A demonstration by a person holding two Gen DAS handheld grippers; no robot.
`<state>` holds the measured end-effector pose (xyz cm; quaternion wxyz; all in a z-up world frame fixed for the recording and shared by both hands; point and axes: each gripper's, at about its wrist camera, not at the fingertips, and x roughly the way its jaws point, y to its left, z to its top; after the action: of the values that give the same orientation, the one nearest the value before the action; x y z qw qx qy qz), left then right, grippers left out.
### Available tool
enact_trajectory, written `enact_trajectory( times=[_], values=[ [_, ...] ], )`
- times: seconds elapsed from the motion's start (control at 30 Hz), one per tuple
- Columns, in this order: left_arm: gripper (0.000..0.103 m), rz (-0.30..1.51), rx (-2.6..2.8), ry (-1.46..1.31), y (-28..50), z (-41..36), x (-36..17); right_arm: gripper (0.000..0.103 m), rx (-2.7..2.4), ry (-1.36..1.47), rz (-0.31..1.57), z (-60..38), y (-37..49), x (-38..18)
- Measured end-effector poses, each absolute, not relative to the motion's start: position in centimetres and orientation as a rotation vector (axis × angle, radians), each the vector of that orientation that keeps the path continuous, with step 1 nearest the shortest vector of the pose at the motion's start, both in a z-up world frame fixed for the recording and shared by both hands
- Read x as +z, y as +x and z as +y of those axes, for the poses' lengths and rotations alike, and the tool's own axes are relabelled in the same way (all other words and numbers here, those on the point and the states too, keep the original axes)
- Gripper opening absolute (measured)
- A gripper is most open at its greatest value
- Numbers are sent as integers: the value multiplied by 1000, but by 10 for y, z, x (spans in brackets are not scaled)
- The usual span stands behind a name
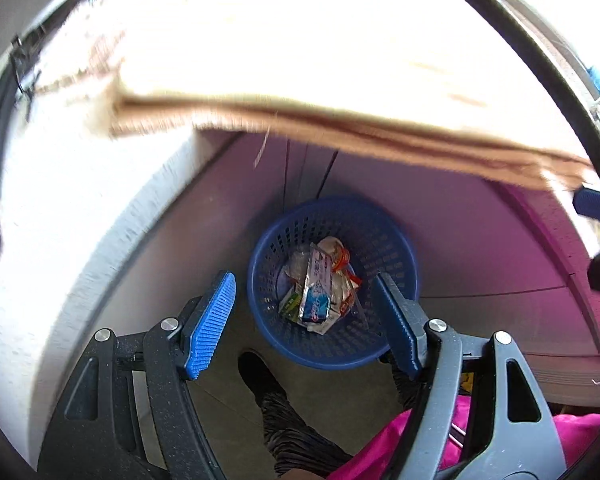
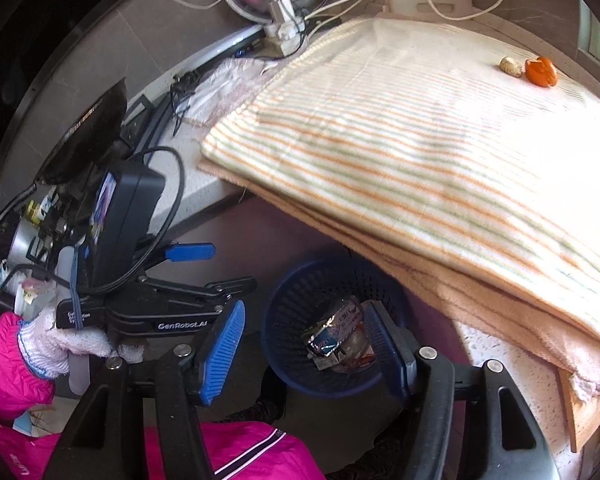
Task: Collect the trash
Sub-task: 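Open the left tool over the basket while the right tool releases the red cup, then raise both tools back over the towel toward the orange peel and garlic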
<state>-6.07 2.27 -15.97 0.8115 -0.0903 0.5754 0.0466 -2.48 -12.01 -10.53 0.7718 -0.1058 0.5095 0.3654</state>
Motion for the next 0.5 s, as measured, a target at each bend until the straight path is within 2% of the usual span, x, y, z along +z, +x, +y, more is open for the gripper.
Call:
enact_trajectory(
  times=[0.43,0.5],
  values=[
    [73,1064,62,-158,-47,18,-76,88,713,-135,965,-148,4,-47],
    [73,1039,53,-162,-41,18,-65,88,696,-125,947,-154,12,-41]
  ],
)
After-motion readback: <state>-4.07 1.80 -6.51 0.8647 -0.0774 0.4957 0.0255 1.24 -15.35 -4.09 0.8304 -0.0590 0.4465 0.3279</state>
